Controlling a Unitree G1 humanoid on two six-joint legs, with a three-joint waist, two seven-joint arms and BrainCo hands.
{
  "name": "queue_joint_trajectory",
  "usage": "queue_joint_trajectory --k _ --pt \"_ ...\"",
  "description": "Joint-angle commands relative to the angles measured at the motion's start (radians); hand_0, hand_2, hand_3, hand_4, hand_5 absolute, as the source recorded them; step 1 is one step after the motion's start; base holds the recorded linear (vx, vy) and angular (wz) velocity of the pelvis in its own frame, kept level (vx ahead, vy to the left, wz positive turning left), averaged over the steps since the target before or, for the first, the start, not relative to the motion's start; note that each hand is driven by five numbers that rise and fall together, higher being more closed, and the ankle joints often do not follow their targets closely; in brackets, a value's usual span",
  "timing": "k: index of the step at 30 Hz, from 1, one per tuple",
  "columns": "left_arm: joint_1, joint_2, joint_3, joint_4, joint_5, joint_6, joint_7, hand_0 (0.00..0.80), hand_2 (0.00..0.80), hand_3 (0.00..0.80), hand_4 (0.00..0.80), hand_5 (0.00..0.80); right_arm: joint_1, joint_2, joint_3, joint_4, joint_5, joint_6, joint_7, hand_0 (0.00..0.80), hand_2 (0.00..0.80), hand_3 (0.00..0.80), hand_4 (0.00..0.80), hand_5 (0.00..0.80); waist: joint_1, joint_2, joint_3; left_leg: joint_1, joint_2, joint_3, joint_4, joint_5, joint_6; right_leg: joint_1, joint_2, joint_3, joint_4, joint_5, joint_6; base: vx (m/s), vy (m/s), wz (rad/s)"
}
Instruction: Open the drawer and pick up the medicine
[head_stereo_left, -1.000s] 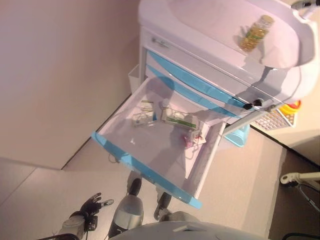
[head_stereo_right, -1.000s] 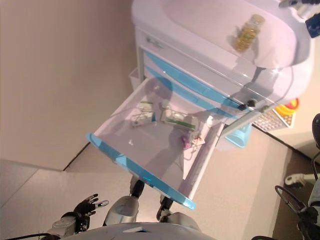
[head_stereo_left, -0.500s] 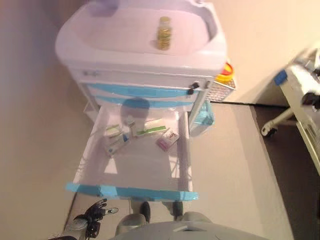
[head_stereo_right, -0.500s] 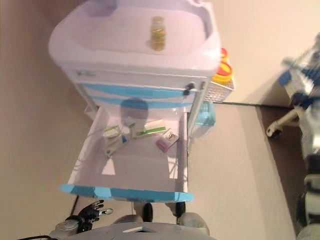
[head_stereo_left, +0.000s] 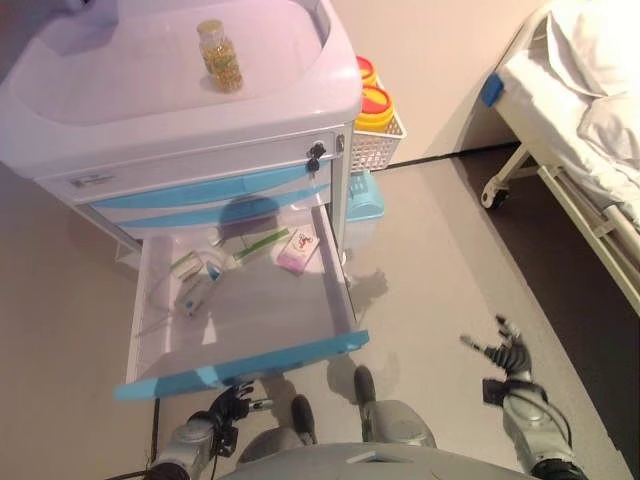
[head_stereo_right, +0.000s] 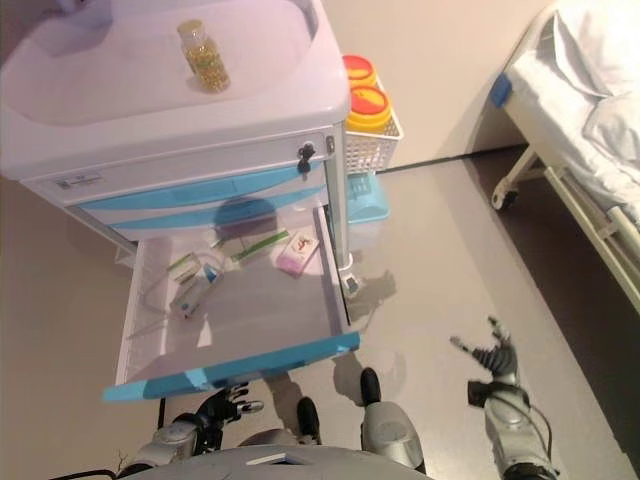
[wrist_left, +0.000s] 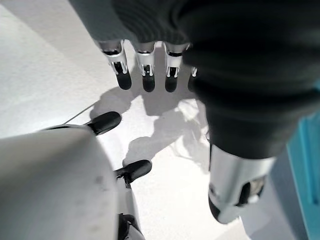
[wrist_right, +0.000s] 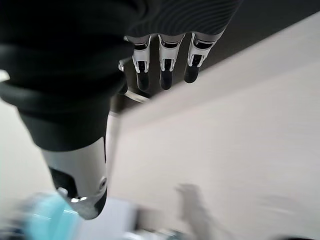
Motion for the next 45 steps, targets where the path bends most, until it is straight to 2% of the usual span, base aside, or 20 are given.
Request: queue_joint_trajectory --k 1,4,6,8,10,12,16,17,18,21,27,30,33,34,36,40,43,45 --pt "-0.118 0.037 -0.027 -0.066 0.003 -0.086 0.019 0.0 0.0 0.0 0.0 0.0 -0.075 -0.04 0.061 0.03 -0.056 -0.052 -0.001 0.0 0.0 0.0 0.0 0.0 -0.01 0.004 0.066 -0.121 -0.035 -0.013 0.232 -0.17 0.031 -0.045 -0.036 0.014 0.18 -0.106 0.061 -0.138 0.153 -0.14" --pt "-0.239 0.11 -0.055 -0.136 -0.017 -0.063 0.052 0.0 0.0 0.0 0.0 0.0 -0.13 -0.074 0.125 0.055 -0.065 -0.063 0.012 0.0 0.0 0.0 0.0 0.0 -0.028 0.012 0.145 -0.207 -0.035 -0.009 0.301 -0.172 0.033 -0.132 -0.039 0.027 0.248 -0.114 0.047 -0.166 0.159 -0.13" --pt "-0.326 0.183 -0.063 -0.188 -0.038 -0.021 0.057 0.0 0.0 0.0 0.0 0.0 -0.16 -0.098 0.164 0.038 -0.077 -0.084 0.004 0.0 0.0 0.0 0.0 0.0 -0.042 0.013 0.188 -0.267 -0.033 -0.002 0.35 -0.175 0.034 -0.203 -0.037 0.036 0.301 -0.119 0.038 -0.144 0.155 -0.1" --pt "-0.425 0.263 -0.068 -0.213 -0.073 0.013 0.058 0.0 0.0 0.0 0.0 0.0 -0.188 -0.125 0.195 0.001 -0.072 -0.079 -0.001 0.0 0.0 0.0 0.0 0.0 -0.058 0.012 0.22 -0.325 -0.031 0.006 0.395 -0.18 0.034 -0.269 -0.03 0.045 0.345 -0.124 0.029 -0.104 0.143 -0.05" --pt "-0.488 0.313 -0.069 -0.217 -0.098 0.04 0.048 0.0 0.0 0.0 0.0 0.0 -0.199 -0.138 0.208 -0.01 -0.063 -0.083 -0.001 0.0 0.0 0.0 0.0 0.0 -0.066 0.013 0.227 -0.361 -0.03 0.011 0.426 -0.189 0.036 -0.311 -0.028 0.047 0.374 -0.132 0.025 -0.044 0.121 0.03" --pt "-0.618 0.389 -0.059 -0.2 -0.128 0.094 0.037 0.0 0.0 0.0 0.0 0.0 -0.214 -0.161 0.225 -0.04 -0.063 -0.102 0.005 0.0 0.0 0.0 0.0 0.0 -0.085 0.01 0.227 -0.432 -0.03 0.028 0.484 -0.208 0.038 -0.388 -0.023 0.058 0.411 -0.138 0.019 -0.049 0.133 -0.08" --pt "-0.824 0.491 -0.08 -0.134 -0.191 0.171 0.048 0.0 0.0 0.0 0.0 0.0 -0.231 -0.188 0.257 -0.097 -0.083 -0.122 0.012 0.0 0.0 0.0 0.0 0.0 -0.111 -0.006 0.227 -0.528 -0.021 0.049 0.574 -0.245 0.045 -0.481 -0.011 0.078 0.458 -0.148 0.01 -0.022 0.092 -0.11" --pt "-0.898 0.513 -0.085 -0.087 -0.188 0.191 0.05 0.0 0.0 0.0 0.0 0.0 -0.231 -0.192 0.272 -0.108 -0.087 -0.128 0.007 0.0 0.0 0.0 0.0 0.0 -0.12 -0.006 0.227 -0.538 -0.014 0.043 0.609 -0.29 0.043 -0.496 -0.002 0.085 0.489 -0.182 0.013 0.043 0.108 -0.07" --pt "-0.942 0.527 -0.093 -0.059 -0.196 0.198 0.06 0.0 0.0 0.0 0.0 0.0 -0.234 -0.194 0.281 -0.115 -0.092 -0.131 0.004 0.0 0.0 0.0 0.0 0.0 -0.124 -0.01 0.227 -0.553 -0.01 0.047 0.624 -0.297 0.045 -0.512 0.003 0.09 0.499 -0.184 0.012 0.055 0.095 -0.03" --pt "-1.078 0.566 -0.094 0.041 -0.235 0.191 0.135 0.0 0.0 0.0 0.0 0.0 -0.233 -0.198 0.307 -0.13 -0.094 -0.141 -0.012 0.0 0.0 0.0 0.0 0.0 -0.138 -0.023 0.227 -0.601 0.0 0.051 0.668 -0.317 0.049 -0.56 0.018 0.104 0.529 -0.192 0.007 -0.029 0.045 -0.16" --pt "-1.241 0.588 -0.055 0.181 -0.323 0.06 0.384 0.0 0.0 0.0 0.0 0.0 -0.233 -0.177 0.351 -0.092 -0.088 -0.157 -0.044 0.0 0.0 0.0 0.0 0.0 -0.144 -0.043 0.227 -0.61 0.005 0.049 0.681 -0.333 0.052 -0.577 0.037 0.116 0.545 -0.2 0.005 -0.009 -0.005 -0.09" --pt "-1.239 0.572 -0.024 0.168 -0.384 0.009 0.473 0.0 0.0 0.0 0.0 0.0 -0.24 -0.162 0.367 -0.07 -0.085 -0.159 -0.053 0.0 0.0 0.0 0.0 0.0 -0.137 -0.048 0.227 -0.589 -0.001 0.044 0.666 -0.332 0.051 -0.563 0.044 0.119 0.537 -0.199 0.004 -0.001 -0.027 -0.03" --pt "-1.179 0.542 0.013 0.132 -0.44 -0.023 0.463 0.0 0.0 0.0 0.0 0.0 -0.247 -0.144 0.373 -0.062 -0.086 -0.153 -0.051 0.0 0.0 0.0 0.0 0.0 -0.126 -0.051 0.227 -0.549 -0.01 0.038 0.633 -0.323 0.05 -0.534 0.046 0.119 0.521 -0.194 0.007 -0.037 -0.073 0.09" --pt "-1.157 0.534 0.024 0.117 -0.463 -0.033 0.455 0.0 0.0 0.0 0.0 0.0 -0.249 -0.139 0.374 -0.059 -0.084 -0.161 -0.046 0.0 0.0 0.0 0.0 0.0 -0.126 -0.056 0.227 -0.553 -0.011 0.051 0.62 -0.292 0.053 -0.537 0.041 0.119 0.506 -0.164 0.003 -0.106 -0.112 0.06" --pt "-1.08 0.505 0.057 0.082 -0.517 -0.062 0.4 0.0 0.0 0.0 0.0 0.0 -0.248 -0.122 0.369 -0.056 -0.053 -0.172 -0.015 0.0 0.0 0.0 0.0 0.0 -0.113 -0.053 0.227 -0.512 -0.016 0.038 0.586 -0.282 0.053 -0.502 0.039 0.116 0.491 -0.164 0.005 -0.057 -0.121 0.05" --pt "-0.843 0.411 0.11 -0.04 -0.538 -0.127 0.293 0.0 0.0 0.0 0.0 0.0 -0.243 -0.069 0.329 -0.011 0.052 -0.162 0.129 0.0 0.0 0.0 0.0 0.0 -0.072 -0.042 0.218 -0.414 -0.022 0.002 0.5 -0.251 0.043 -0.402 0.019 0.091 0.437 -0.157 0.011 0.01 -0.148 0.06" --pt "-0.612 0.315 0.131 -0.114 -0.494 -0.172 0.203 0.0 0.0 0.0 0.0 0.0 -0.217 -0.03 0.294 0.044 0.103 -0.147 0.229 0.0 0.0 0.0 0.0 0.0 -0.024 -0.035 0.175 -0.332 -0.036 -0.043 0.408 -0.214 0.03 -0.295 -0.004 0.053 0.362 -0.149 0.018 0.08 -0.21 0.25" --pt "-0.472 0.247 0.147 -0.119 -0.492 -0.203 0.151 0.0 0.0 0.0 0.0 0.0 -0.192 -0.011 0.272 0.077 0.117 -0.137 0.264 0.0 0.0 0.0 0.0 0.0 0.006 -0.033 0.137 -0.275 -0.044 -0.075 0.34 -0.183 0.019 -0.217 -0.013 0.026 0.307 -0.145 0.023 0.096 -0.208 0.41"
